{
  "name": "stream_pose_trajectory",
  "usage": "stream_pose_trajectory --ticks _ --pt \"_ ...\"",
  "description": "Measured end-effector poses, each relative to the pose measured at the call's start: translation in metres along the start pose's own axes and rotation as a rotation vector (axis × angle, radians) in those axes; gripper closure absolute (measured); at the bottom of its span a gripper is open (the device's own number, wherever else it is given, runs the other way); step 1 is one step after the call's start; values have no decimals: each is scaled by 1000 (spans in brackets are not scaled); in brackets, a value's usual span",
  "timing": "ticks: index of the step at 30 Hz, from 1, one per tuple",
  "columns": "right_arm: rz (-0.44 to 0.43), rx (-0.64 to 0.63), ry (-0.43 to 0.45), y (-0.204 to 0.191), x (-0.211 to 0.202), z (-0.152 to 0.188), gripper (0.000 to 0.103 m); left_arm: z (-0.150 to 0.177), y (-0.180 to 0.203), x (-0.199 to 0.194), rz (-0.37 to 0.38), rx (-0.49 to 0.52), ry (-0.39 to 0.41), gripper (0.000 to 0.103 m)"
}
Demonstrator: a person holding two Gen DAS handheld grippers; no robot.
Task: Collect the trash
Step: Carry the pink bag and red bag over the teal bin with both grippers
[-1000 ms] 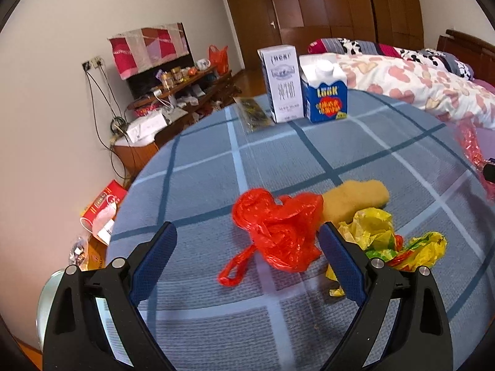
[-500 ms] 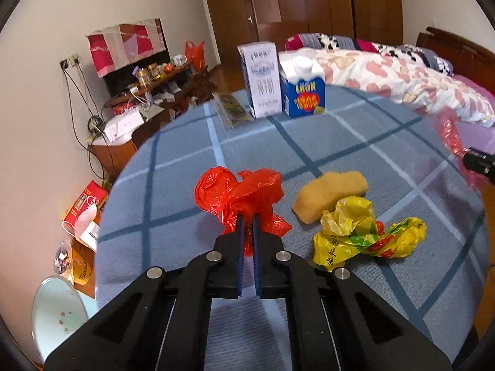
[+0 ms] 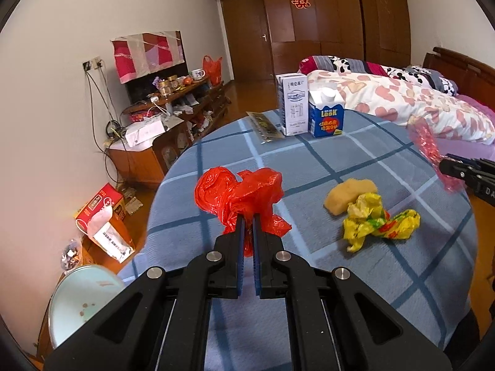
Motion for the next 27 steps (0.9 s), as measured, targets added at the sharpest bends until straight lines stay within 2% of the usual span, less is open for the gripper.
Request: stream_pose_trajectory --ticks 10,27 --pt "-69 -78 0 -61 5 -6 85 18 -38 -25 -75 -24 31 99" --pt "-199 -193 -16 -149 21 -5 85 54 -95 -42 -168 -83 -9 99"
Point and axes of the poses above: each gripper's, at about its wrist camera, not at the fingertips, and x roughly the way its jaws point, y to its right, z to its underside, the point moved 3 cm from there along x, roughly the way its jaws point
